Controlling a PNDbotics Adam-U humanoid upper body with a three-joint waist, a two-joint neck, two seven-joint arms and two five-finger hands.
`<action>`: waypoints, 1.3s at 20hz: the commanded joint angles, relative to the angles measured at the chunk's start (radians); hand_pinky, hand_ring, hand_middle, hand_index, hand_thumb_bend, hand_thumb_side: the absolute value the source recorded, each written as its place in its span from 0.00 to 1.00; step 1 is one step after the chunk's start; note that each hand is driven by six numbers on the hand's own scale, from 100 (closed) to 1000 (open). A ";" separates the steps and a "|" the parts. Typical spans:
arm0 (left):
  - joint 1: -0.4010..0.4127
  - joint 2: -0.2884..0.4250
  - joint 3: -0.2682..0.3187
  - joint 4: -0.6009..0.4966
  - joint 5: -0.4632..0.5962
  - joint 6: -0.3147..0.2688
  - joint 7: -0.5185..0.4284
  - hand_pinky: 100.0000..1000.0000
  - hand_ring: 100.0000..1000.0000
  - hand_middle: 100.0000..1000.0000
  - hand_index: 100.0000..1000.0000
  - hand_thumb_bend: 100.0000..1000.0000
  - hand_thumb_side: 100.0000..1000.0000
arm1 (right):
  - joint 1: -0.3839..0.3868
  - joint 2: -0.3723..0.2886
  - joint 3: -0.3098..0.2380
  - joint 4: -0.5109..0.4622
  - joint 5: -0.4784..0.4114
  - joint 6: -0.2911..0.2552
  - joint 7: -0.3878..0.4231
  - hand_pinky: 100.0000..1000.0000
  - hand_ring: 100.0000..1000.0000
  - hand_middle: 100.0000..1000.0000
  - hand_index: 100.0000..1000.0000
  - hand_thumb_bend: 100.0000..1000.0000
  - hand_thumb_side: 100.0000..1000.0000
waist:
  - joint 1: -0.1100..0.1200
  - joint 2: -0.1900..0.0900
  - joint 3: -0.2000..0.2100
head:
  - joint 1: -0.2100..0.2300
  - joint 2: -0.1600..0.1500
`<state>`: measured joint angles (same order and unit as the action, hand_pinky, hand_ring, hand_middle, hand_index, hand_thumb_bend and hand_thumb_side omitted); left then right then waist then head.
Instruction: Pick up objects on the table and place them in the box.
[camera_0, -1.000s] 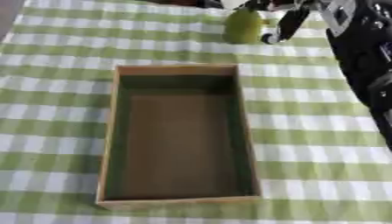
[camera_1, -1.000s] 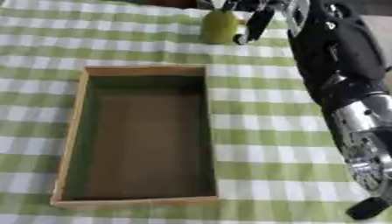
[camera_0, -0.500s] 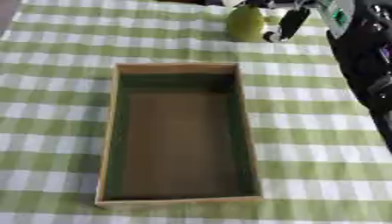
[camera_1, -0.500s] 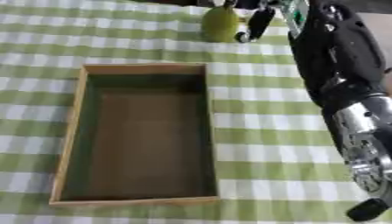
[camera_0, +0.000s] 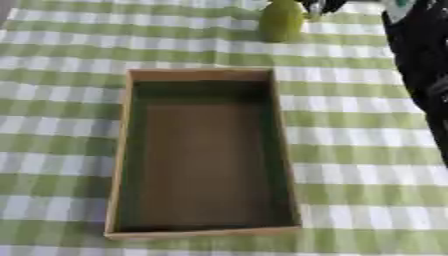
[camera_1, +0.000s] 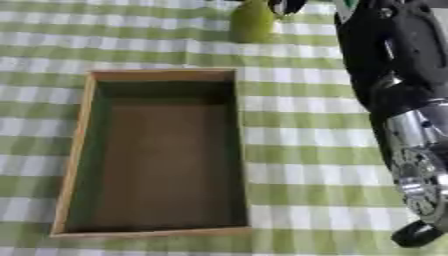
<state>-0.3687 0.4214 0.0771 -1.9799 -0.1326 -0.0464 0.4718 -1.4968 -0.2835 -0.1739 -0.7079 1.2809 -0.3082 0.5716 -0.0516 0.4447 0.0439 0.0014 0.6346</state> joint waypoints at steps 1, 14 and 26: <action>-0.010 0.027 -0.001 -0.020 -0.001 -0.001 -0.004 0.45 0.64 0.50 0.79 0.00 0.68 | -0.031 -0.026 -0.010 -0.041 -0.016 0.014 -0.002 0.94 0.97 0.93 0.95 0.05 0.00 | 0.004 -0.017 0.005 | -0.006 -0.020; -0.024 0.029 -0.004 -0.020 -0.002 -0.002 -0.010 0.45 0.64 0.50 0.79 0.00 0.69 | -0.021 -0.026 -0.031 -0.044 0.041 0.047 0.074 0.96 0.99 0.92 0.97 0.26 0.00 | -0.005 0.022 0.041 | -0.037 -0.073; -0.036 0.028 -0.008 -0.020 -0.002 -0.005 -0.016 0.45 0.65 0.50 0.79 0.00 0.69 | -0.001 -0.023 -0.042 -0.047 0.065 0.069 0.127 0.95 0.96 0.91 0.99 0.25 0.02 | -0.008 0.032 0.052 | -0.043 -0.082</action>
<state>-0.3929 0.4222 0.0686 -1.9799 -0.1326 -0.0493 0.4610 -1.4774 -0.2835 -0.2155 -0.7301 1.3343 -0.2426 0.7040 -0.0639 0.5003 0.0949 -0.0378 0.5687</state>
